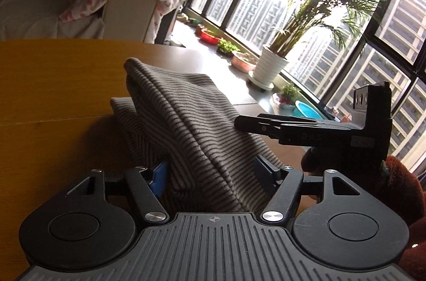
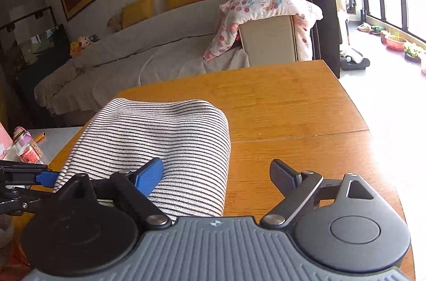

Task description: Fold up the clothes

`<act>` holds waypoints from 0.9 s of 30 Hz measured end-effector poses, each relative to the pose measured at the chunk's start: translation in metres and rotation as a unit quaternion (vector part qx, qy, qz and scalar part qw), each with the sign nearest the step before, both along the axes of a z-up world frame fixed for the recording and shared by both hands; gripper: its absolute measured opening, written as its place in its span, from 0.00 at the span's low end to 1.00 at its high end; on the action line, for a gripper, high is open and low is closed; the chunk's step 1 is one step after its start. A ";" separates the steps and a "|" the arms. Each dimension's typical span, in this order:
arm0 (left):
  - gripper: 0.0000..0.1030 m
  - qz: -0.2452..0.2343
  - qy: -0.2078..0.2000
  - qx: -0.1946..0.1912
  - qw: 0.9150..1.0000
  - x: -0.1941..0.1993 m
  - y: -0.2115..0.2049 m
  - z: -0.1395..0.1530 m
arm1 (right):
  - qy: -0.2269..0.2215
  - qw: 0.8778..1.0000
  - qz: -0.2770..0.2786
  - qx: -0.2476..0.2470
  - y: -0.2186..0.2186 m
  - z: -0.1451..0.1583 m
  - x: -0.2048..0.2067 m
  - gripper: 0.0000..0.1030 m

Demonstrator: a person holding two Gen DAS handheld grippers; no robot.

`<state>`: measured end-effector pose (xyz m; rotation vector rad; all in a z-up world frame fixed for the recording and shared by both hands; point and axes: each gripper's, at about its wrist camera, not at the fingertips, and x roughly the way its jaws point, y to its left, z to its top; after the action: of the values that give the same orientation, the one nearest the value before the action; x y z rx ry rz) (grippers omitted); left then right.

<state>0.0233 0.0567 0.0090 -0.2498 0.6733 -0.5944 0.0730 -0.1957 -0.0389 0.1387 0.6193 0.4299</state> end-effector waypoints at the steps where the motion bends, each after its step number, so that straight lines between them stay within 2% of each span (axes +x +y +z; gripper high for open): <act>1: 0.53 -0.008 0.002 -0.009 1.000 -0.001 0.000 0.001 | 0.000 1.000 -0.002 0.000 -0.001 0.000 -0.001 0.85; 3: 0.49 -0.013 0.012 -0.021 1.000 0.001 0.001 -0.001 | 0.001 1.000 -0.007 -0.001 -0.002 0.001 -0.002 0.85; 8: 0.50 0.014 0.045 0.003 0.999 0.003 0.010 -0.026 | -0.016 1.000 0.005 -0.024 0.008 0.004 -0.013 0.85; 11: 0.59 0.026 0.051 -0.008 0.998 0.004 0.019 -0.027 | -0.052 0.996 0.041 -0.064 0.019 0.013 -0.031 0.85; 14: 0.63 0.037 0.051 -0.026 0.998 0.004 0.028 -0.024 | -0.076 0.986 0.127 -0.082 0.029 0.028 -0.059 0.85; 18: 0.59 0.051 0.052 -0.049 0.996 0.005 0.041 -0.020 | -0.080 0.962 0.250 -0.071 0.045 0.039 -0.097 0.85; 20: 0.55 0.052 0.057 -0.059 0.995 0.006 0.043 -0.021 | -0.092 0.951 0.277 -0.104 0.059 0.033 -0.110 0.85; 22: 0.52 0.051 0.062 -0.062 0.995 0.008 0.042 -0.023 | -0.107 0.942 0.278 -0.152 0.074 0.019 -0.118 0.85; 24: 0.52 0.052 0.065 -0.058 0.995 0.010 0.041 -0.024 | -0.125 0.938 0.262 -0.190 0.083 0.007 -0.120 0.77; 26: 0.52 0.056 0.069 -0.057 0.994 0.010 0.041 -0.025 | -0.144 0.936 0.246 -0.206 0.086 0.005 -0.120 0.55; 27: 0.51 0.059 0.070 -0.057 0.994 0.010 0.042 -0.025 | -0.140 0.942 0.243 -0.187 0.082 0.010 -0.119 0.48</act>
<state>0.0329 0.0982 -0.0158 -0.4379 0.7547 -0.5062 -0.0456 -0.1136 -0.0285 -0.4431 0.4392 0.7843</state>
